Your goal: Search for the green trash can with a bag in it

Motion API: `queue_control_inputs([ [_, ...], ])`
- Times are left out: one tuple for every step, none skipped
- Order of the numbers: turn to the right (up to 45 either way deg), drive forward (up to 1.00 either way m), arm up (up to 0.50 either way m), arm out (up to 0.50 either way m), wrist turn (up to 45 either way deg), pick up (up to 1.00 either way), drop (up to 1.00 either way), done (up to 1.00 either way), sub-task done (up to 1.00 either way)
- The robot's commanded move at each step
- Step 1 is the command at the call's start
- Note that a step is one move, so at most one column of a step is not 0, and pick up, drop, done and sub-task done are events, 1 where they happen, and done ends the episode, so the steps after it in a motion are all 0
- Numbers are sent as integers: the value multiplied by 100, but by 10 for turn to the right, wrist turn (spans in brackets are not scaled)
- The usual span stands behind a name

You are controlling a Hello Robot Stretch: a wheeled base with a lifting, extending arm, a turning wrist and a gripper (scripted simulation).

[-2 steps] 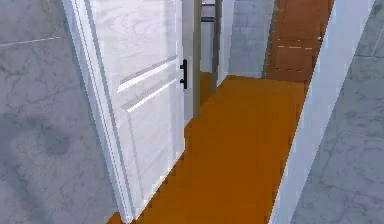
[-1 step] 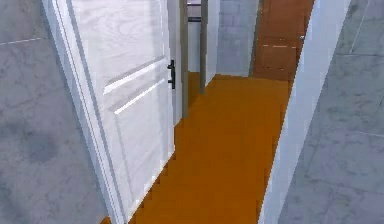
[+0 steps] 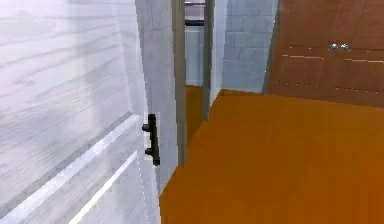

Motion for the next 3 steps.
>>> queue_control_inputs([
  [60,0,0,0,0,0,0,0,0],
  [0,5,0,0,0,0,0,0,0],
  [30,0,0,0,0,0,0,0,0],
])
